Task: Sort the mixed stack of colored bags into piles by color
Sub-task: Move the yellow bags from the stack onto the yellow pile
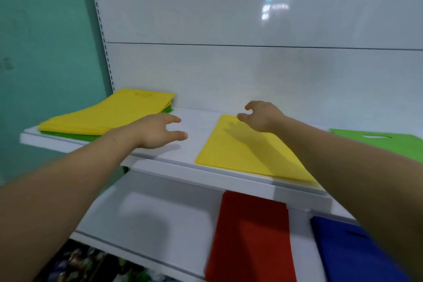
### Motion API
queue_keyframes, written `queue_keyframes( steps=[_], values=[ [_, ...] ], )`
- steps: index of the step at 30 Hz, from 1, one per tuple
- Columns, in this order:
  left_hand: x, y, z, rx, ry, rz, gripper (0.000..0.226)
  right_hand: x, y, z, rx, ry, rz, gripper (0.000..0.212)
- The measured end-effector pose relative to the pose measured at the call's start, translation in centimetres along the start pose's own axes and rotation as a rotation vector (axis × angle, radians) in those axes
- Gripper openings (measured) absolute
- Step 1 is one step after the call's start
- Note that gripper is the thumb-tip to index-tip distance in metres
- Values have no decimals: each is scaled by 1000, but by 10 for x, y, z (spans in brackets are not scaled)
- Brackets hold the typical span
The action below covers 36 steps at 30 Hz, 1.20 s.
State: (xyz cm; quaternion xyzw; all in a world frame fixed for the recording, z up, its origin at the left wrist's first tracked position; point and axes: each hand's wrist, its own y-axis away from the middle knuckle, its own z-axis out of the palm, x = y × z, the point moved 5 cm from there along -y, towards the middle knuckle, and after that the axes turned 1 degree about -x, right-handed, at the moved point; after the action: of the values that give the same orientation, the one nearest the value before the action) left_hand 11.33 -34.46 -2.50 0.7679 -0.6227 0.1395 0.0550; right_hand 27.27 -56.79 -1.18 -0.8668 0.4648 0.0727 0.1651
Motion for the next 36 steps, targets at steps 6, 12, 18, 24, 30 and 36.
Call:
queue_keyframes(
  steps=[6, 12, 18, 24, 30, 36],
  values=[
    [-92, 2, -38, 60, -17, -23, 69, -102, -37, 30, 3, -16, -32, 60],
    [-195, 4, -67, 43, -13, -37, 68, -205, -75, 65, -6, -62, -25, 60],
    [-276, -2, -82, 16, 9, -98, 67, -276, -109, 94, -24, -68, 0, 60],
    [-312, -22, -86, 113, 62, -140, 63, -279, -144, 121, -24, 12, 137, 67],
    [-321, -28, -59, 5, -17, -179, 78, -256, -165, 137, -32, -90, 318, 81],
    [-320, -26, -55, 57, -94, -169, 64, -243, -174, 145, 62, -360, 299, 72]
  ],
)
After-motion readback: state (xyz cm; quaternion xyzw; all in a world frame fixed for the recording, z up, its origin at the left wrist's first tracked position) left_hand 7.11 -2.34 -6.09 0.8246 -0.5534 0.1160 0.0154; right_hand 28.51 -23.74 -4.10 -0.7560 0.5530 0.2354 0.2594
